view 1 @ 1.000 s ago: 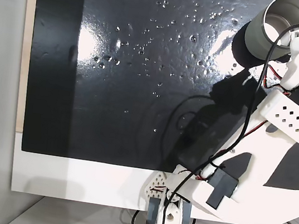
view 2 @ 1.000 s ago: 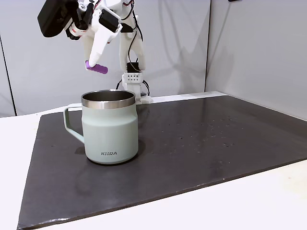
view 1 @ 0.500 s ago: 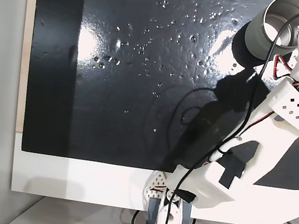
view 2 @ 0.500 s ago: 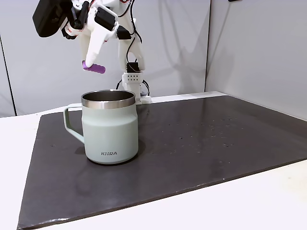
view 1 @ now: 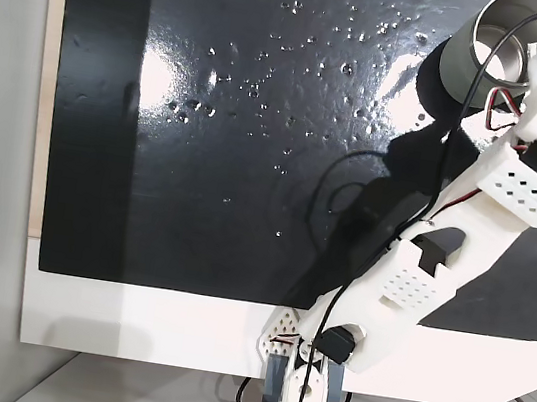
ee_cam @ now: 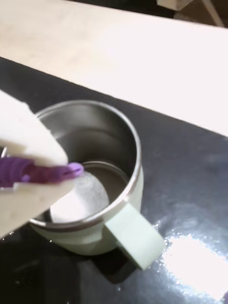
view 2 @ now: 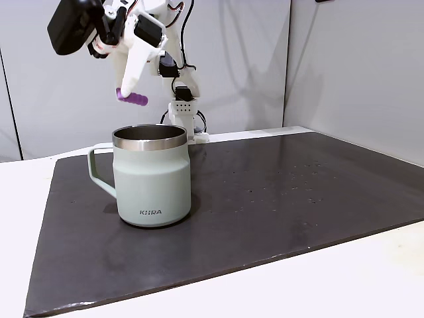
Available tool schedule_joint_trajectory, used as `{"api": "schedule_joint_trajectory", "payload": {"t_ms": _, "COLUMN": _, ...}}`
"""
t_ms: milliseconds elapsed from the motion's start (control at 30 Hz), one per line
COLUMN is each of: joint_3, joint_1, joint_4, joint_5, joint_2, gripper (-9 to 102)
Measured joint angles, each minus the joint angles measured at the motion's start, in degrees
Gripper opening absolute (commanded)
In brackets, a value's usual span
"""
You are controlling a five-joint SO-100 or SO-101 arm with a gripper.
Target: Grasp a pengrip and put it in the cup.
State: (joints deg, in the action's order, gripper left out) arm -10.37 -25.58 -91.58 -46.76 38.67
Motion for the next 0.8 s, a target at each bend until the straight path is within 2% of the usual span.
{"api": "schedule_joint_trajectory", "payload": {"t_ms": 167, "joint_3": -0.4, "joint_1": 0.1, "joint_4": 1.9, "joint_5": 0.0, "joint_2": -1.6, "gripper": 0}}
{"api": "schedule_joint_trajectory", "payload": {"t_ms": 500, "joint_3": -0.4, "joint_1": 0.1, "joint_4": 14.2, "joint_5": 2.4, "joint_2": -3.0, "gripper": 0}}
{"api": "schedule_joint_trajectory", "payload": {"t_ms": 800, "joint_3": -0.4, "joint_1": 0.3, "joint_4": 16.8, "joint_5": 2.4, "joint_2": -5.4, "gripper": 0}}
